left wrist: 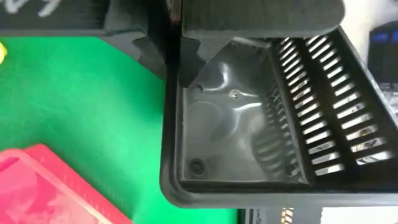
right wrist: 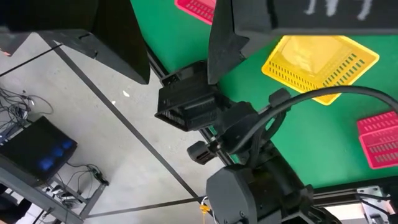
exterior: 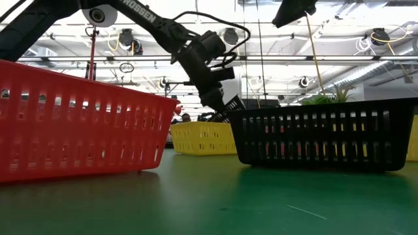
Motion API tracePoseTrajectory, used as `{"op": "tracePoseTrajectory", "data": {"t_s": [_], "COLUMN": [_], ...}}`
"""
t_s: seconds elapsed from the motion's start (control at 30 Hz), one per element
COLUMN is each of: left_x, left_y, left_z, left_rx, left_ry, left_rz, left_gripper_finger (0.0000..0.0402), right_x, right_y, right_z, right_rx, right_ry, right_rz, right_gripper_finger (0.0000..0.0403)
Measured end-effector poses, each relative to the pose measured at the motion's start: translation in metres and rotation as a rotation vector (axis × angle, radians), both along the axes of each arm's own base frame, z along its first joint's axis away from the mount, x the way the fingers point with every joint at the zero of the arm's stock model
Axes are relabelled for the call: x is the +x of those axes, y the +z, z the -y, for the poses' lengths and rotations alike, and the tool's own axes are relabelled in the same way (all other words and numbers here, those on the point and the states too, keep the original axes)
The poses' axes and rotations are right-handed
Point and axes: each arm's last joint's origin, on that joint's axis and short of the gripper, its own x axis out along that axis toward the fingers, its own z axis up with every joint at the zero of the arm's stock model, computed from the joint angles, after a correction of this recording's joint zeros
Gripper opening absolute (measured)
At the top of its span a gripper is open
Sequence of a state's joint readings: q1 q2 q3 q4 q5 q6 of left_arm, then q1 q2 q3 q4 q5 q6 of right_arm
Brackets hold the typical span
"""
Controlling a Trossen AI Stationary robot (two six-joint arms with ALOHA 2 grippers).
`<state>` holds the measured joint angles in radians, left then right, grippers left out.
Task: Stack baskets by color
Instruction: Stack the middle black bin on the top black bin
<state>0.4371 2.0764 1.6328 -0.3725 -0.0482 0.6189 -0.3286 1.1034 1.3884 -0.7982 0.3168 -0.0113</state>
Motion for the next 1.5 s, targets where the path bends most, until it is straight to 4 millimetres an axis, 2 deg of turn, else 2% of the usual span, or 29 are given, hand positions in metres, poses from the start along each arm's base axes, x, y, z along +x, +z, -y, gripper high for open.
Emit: {"op": "tracePoseTrajectory", "data": {"t_s": [0.17, 0.37, 0.6, 0.83, 0.93, 1.07, 1.5], "left_x": [-0.001, -0.007, -0.008, -0.014, -0.016, -0.014, -0.015], "left_y": [-0.002, -0.007, -0.006, -0.011, -0.012, -0.011, -0.012], "left_z": [0.000, 0.000, -0.001, 0.001, 0.001, 0.002, 0.003], "left_rx": [-0.003, -0.022, -0.019, -0.039, -0.052, -0.046, -0.043], "left_ry": [0.019, 0.055, 0.091, 0.209, 0.244, 0.234, 0.225], "left_rz": [-0.018, -0.082, -0.082, -0.148, -0.153, -0.148, -0.156], "left_gripper_finger": [0.0022, 0.0006, 0.0027, 0.0006, 0.0012, 0.0029, 0.0042], "right_x": [0.000, 0.000, 0.000, 0.000, 0.000, 0.000, 0.000], "right_y": [0.000, 0.000, 0.000, 0.000, 0.000, 0.000, 0.000], "right_z": [0.000, 0.000, 0.000, 0.000, 0.000, 0.000, 0.000], "right_rx": [0.001, 0.002, 0.002, 0.002, 0.002, 0.002, 0.002], "right_ry": [0.000, 0.002, 0.003, 0.003, 0.003, 0.003, 0.003], "right_rz": [0.001, 0.001, 0.001, 0.001, 0.001, 0.002, 0.002], "right_gripper_finger": [0.0157, 0.0157, 0.0157, 0.0157, 0.0157, 0.0157, 0.0157]}}
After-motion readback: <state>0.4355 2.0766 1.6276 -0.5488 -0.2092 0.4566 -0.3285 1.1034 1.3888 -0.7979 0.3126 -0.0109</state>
